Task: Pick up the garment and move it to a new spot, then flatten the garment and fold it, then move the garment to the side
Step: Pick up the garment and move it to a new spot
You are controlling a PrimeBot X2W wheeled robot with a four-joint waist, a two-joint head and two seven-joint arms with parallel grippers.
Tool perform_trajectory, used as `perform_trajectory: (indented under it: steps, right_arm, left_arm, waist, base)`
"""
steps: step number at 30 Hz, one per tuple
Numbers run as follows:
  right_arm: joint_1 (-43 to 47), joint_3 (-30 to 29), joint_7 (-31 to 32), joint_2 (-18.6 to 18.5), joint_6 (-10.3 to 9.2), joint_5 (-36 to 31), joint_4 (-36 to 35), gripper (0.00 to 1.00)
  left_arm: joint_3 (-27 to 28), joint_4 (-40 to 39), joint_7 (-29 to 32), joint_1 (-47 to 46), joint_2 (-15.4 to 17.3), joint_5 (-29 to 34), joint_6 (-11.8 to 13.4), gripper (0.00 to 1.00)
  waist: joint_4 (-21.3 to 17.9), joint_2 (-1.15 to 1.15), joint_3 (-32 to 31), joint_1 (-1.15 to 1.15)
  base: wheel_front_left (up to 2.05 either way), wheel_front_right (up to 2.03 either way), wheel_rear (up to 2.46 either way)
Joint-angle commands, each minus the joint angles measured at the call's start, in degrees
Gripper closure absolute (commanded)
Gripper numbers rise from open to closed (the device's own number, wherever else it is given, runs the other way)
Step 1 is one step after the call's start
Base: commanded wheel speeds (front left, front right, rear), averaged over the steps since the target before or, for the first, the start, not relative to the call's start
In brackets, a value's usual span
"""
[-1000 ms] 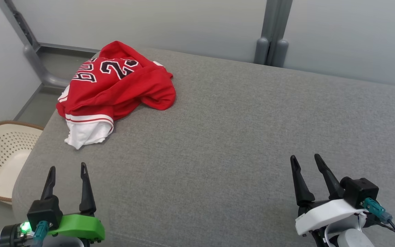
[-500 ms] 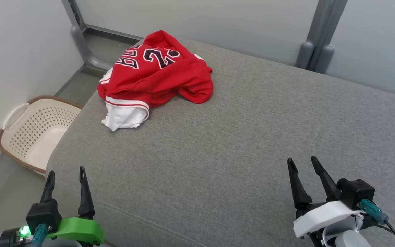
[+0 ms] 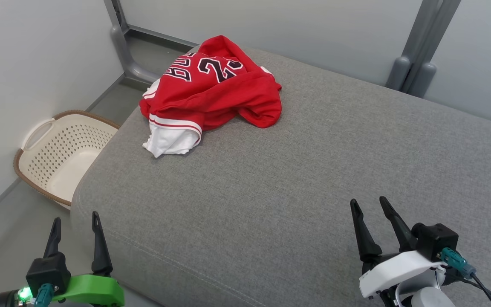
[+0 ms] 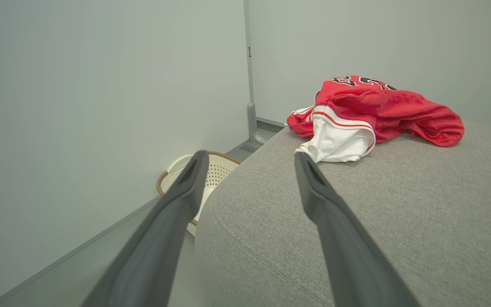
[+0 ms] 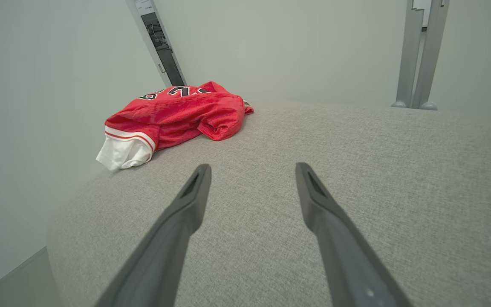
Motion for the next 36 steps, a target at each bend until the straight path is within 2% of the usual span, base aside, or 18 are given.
perform_trajectory:
  steps: [1, 6, 10, 17, 24, 31, 36]
  right_arm:
    - [-0.1, 0.0, -0.2, -0.3, 0.01, 0.6, 0.3, 0.00]
    - [-0.6, 0.2, -0.2, -0.8, 0.01, 0.1, 0.5, 0.00]
    - [-1.3, 0.0, -0.2, -1.7, 0.00, -0.1, 0.5, 0.00]
    - [-3.9, -0.5, 0.3, -4.1, 0.00, -0.7, -0.5, 0.00]
    - [-6.3, -3.6, 0.7, -6.9, 0.00, -1.6, -3.1, 0.00]
    - [-7.6, -7.8, 0.7, -8.5, 0.00, -3.1, -6.7, 0.00]
    - [-7.7, -10.4, 0.8, -8.9, 0.00, -3.8, -8.9, 0.00]
  left_arm:
    - [0.1, -0.2, 0.0, 0.7, 0.0, -0.1, 0.3, 0.00]
    - [0.4, -1.4, 0.0, -0.3, -0.5, -0.5, 0.6, 0.00]
    - [1.0, -1.9, 0.0, -3.0, 0.0, -1.1, -0.4, 0.00]
    - [2.6, -2.7, 0.0, -11.8, 1.6, -2.3, -1.8, 0.00]
    - [4.1, -0.3, 0.0, -23.0, 5.2, -3.9, -4.3, 0.00]
    - [5.9, 3.7, 1.5, -34.2, 9.2, -5.8, -5.2, 0.00]
    - [7.1, 7.9, 2.7, -40.0, 12.3, -6.8, -5.9, 0.00]
  waist:
    - [-0.3, 0.00, 0.0, 0.00]
    - [-1.5, 0.00, 0.7, 0.00]
    - [-3.2, 0.00, 2.1, 0.00]
    - [-8.5, 0.00, 7.2, 0.00]
    - [-15.7, 0.00, 13.7, 0.00]
    - [-22.0, 0.00, 20.2, 0.00]
    - [-25.1, 0.00, 23.1, 0.00]
  base:
    - [0.00, 0.00, 0.00]
    - [0.00, 0.00, 0.00]
    - [0.00, 0.00, 0.00]
    - [0.00, 0.00, 0.00]
    - [0.00, 0.00, 0.00]
    - [0.00, 0.00, 0.00]
    - [0.00, 0.00, 0.00]
